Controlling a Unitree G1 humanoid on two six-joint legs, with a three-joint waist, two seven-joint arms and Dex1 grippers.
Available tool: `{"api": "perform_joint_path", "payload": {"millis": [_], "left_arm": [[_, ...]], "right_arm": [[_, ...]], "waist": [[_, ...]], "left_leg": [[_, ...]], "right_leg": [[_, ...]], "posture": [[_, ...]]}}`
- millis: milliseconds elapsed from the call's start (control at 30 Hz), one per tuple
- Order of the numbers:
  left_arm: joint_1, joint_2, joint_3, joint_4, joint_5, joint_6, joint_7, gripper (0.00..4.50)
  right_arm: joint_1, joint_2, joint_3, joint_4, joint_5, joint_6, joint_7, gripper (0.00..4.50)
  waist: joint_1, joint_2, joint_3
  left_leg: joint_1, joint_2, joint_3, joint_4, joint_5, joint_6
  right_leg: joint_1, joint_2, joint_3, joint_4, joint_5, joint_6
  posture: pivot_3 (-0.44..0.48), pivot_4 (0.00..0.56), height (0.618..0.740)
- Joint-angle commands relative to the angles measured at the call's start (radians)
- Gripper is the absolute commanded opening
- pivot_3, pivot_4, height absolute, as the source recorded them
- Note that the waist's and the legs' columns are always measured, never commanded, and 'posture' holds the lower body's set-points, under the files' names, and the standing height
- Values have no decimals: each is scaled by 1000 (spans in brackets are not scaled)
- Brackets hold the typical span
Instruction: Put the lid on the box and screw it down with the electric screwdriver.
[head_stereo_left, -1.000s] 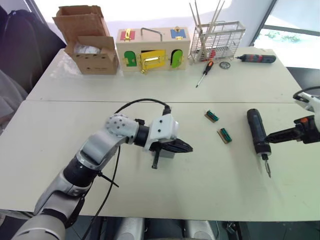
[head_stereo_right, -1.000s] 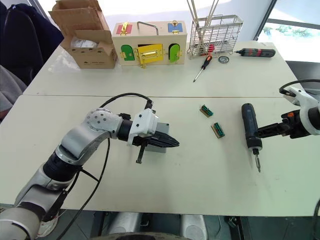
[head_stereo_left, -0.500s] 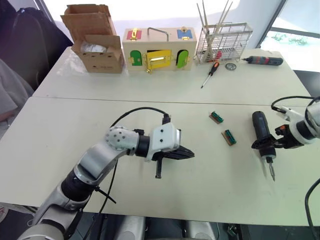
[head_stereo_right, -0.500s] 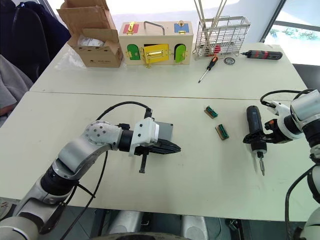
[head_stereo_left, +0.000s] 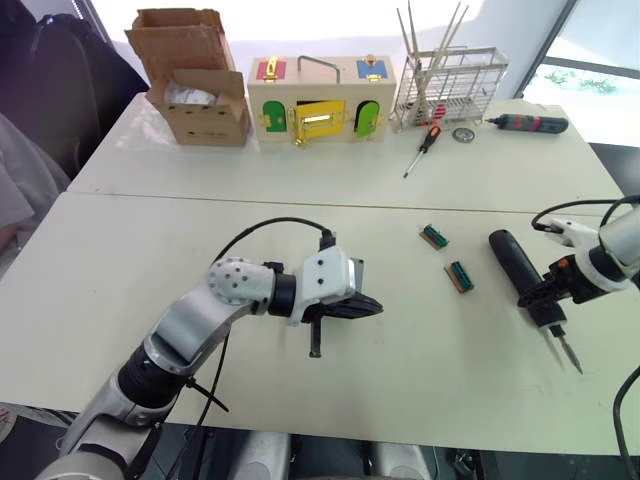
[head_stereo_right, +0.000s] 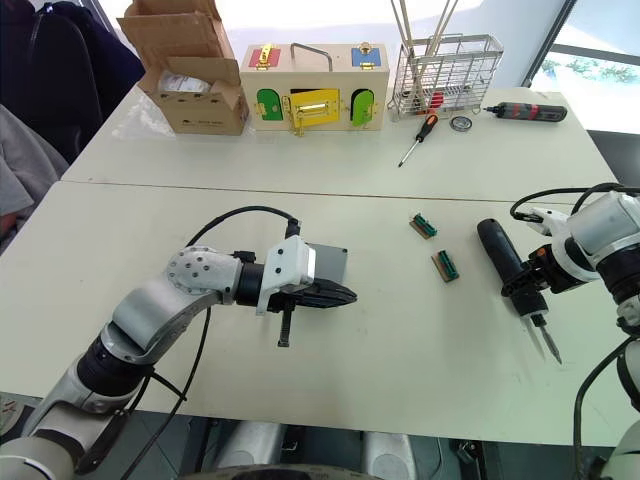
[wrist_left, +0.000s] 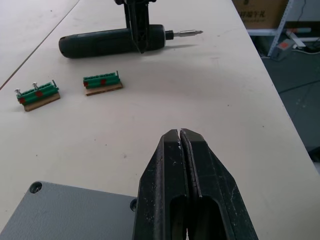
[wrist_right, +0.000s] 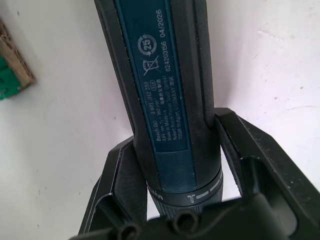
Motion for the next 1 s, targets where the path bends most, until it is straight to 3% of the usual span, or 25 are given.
{"api": "perform_joint_path", "payload": {"millis": [33,167,300,367,433,533,733,867,1000], "left_arm": [[-19,13,55,19,0,-18,2,0],[-53,41,122,134,3,-47,-14,0],[-112,85,192,274,-10,-80,-62,0],[-133,99,206,324,-15,-83,-91,0],[-144,106,220,354,-25,-82,-117,0],[-176,102,227,379,-46,-48,-146,0],[-189,113,210,366,-47,-19,-180,0],[-173,106,159,338,-28,-3,-199,0],[-163,95,128,356,11,-22,-189,0]], "right_arm": [[-48,33,-88,67,5,-47,-18,1872],[-184,38,-228,34,22,-111,-47,1872],[-250,36,-482,-72,56,-81,-231,1872],[-177,157,-763,-229,123,-115,-385,1872],[-109,287,-958,-398,183,-159,-486,1872],[28,593,-1172,-732,338,-107,-610,1872],[110,884,-1240,-940,468,-136,-825,1872],[248,928,-1109,-1038,517,-219,-795,1872],[341,904,-988,-1064,514,-301,-776,1872]], "waist": [[-2,0,0],[-23,5,2],[-26,12,2],[-24,9,1],[-24,8,0],[-26,6,0],[-22,7,0],[-32,7,0],[-46,7,0]], "left_leg": [[0,0,0,0,0,0],[0,0,2,0,1,-1],[-11,0,4,-2,2,-3],[-11,1,2,-3,2,-3],[-11,1,0,-4,2,-4],[-11,0,1,0,2,-4],[-11,-2,-2,2,3,-5],[-11,-3,-4,-1,3,-5],[-9,-6,-2,-1,4,-5]], "right_leg": [[0,0,0,0,0,0],[-2,0,2,1,0,0],[-19,0,3,8,0,0],[-20,0,-1,9,0,0],[-19,0,-3,11,0,0],[-17,-1,-2,14,0,0],[-17,-1,-1,19,0,0],[-18,-2,-1,18,0,0],[-17,-1,0,19,0,0]], "posture": [[0,150,735],[0,150,735],[0,150,735],[0,150,735],[0,150,735],[0,150,735],[0,150,735],[0,150,735],[0,150,735]]}}
